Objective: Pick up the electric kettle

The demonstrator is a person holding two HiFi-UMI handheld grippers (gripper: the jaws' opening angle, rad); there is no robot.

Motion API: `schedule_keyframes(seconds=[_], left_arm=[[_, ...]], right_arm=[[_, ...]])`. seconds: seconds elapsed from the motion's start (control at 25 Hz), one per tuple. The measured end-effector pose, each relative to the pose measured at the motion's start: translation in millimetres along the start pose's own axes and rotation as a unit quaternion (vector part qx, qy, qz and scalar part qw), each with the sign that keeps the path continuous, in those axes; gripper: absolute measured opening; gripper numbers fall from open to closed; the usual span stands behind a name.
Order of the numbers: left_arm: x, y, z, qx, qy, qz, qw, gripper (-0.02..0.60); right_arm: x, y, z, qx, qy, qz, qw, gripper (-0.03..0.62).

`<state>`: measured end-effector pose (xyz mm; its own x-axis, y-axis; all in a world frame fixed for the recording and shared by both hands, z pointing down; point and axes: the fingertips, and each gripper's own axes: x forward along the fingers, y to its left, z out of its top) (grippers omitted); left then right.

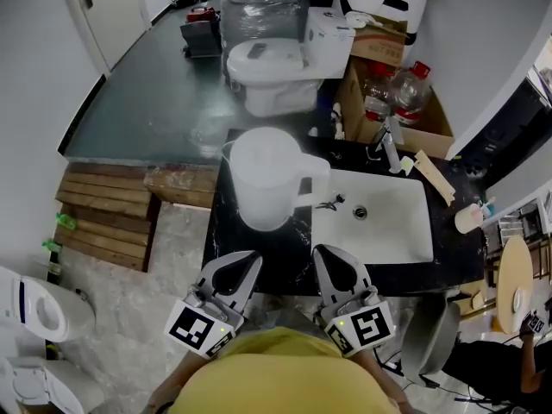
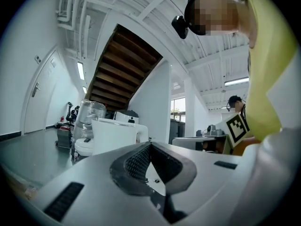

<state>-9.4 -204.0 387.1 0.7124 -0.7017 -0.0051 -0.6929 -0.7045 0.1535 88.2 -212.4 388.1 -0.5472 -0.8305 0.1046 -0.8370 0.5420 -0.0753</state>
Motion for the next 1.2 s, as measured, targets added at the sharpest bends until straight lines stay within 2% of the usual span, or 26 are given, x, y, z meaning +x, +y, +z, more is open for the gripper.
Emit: schedule_keyframes(seconds=[0.28,0.56,0.68,0.92,1.0,1.2], left_arm=[[24,22,-2,0.000,-0.001,0.034,0.9994,0.011],[30,43,-8,-0.004,0.007,0.056,0.9984,0.011],[32,56,-10,-0.005,0.006,0.057,0.9984,0.011],[38,88,-21,0.000,0.029,0.055,0.9981,0.020],[42,100,-24,0.004,0.037,0.047,0.9982,0.136],[53,117,-35,0.024,0.060,0.010,0.9979,0.237]], right_arm=[[34,-21,-6,-0.019,0.013,0.019,1.000,0.017],[50,-37,-14,-0.039,0.026,-0.004,0.999,0.022],[57,-49,-18,-0.037,0.028,-0.025,0.999,0.100],[74,-73,-19,-0.051,0.039,-0.070,0.995,0.146],[81,-80,-20,-0.057,0.044,-0.084,0.994,0.157],[93,-95,-31,-0.056,0.058,-0.116,0.990,0.170]])
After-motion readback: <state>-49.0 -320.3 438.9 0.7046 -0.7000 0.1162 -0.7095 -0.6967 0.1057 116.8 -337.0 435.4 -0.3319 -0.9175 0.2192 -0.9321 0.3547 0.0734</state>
